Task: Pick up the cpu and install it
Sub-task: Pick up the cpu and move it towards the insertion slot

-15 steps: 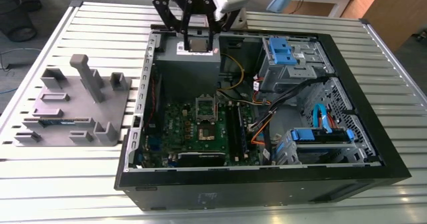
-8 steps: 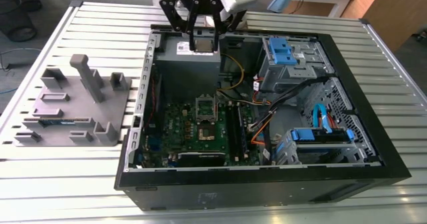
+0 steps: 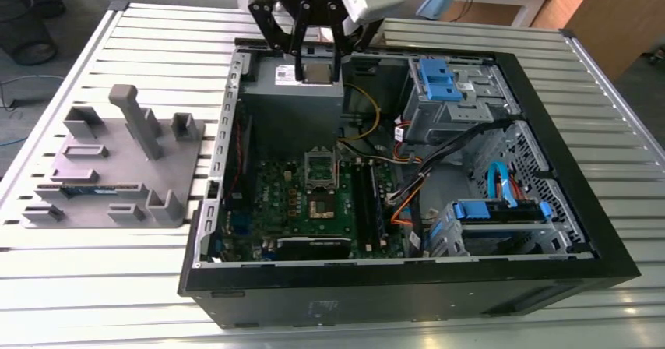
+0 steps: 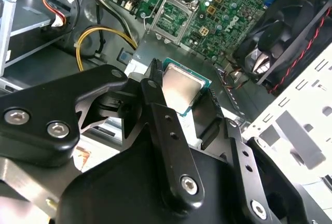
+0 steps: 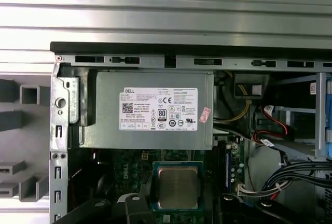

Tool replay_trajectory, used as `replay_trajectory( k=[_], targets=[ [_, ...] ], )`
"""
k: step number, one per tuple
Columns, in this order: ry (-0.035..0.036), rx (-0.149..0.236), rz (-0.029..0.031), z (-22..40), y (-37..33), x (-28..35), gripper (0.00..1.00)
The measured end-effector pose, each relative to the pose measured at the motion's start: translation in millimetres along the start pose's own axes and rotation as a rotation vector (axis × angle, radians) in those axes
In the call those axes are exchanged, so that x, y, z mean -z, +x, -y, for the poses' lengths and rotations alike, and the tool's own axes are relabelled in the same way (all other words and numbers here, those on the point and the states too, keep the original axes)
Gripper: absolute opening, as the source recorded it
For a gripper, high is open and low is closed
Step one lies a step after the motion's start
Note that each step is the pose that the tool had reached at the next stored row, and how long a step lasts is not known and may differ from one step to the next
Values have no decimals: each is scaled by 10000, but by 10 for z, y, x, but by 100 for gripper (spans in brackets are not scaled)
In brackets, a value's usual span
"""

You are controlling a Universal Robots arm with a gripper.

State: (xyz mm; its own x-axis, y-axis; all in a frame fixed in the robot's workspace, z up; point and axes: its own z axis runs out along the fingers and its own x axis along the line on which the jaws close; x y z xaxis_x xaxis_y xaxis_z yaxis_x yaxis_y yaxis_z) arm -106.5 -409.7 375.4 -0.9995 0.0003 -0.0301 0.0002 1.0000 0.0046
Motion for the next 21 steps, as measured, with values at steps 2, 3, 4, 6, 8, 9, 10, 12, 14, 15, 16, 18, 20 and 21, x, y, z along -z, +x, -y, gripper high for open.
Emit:
replay_trajectory(
  k=[2, 3, 4, 6, 8, 9, 10, 12, 14, 15, 16, 18, 20, 21],
  targets=[
    [0, 0, 1, 12, 1, -11, 47],
    [0, 0, 0, 18, 1, -15, 47],
    [0, 0, 0, 25, 1, -21, 47],
    [1, -1, 0, 39, 2, -32, 47],
    [2, -1, -1, 55, 2, -43, 47],
    [1, 0, 0, 65, 2, -50, 47],
    [0, 0, 0, 73, 2, -56, 47],
    [0, 0, 0, 92, 2, -66, 47],
    [1, -1, 0, 115, 3, -76, 47],
    [1, -1, -1, 127, 3, -82, 47],
    [1, -1, 0, 140, 3, -89, 47],
    [0, -1, 0, 165, 4, -103, 47],
    [0, -1, 0, 191, 4, -117, 47],
    [1, 0, 0, 204, 4, -123, 47]
  ],
)
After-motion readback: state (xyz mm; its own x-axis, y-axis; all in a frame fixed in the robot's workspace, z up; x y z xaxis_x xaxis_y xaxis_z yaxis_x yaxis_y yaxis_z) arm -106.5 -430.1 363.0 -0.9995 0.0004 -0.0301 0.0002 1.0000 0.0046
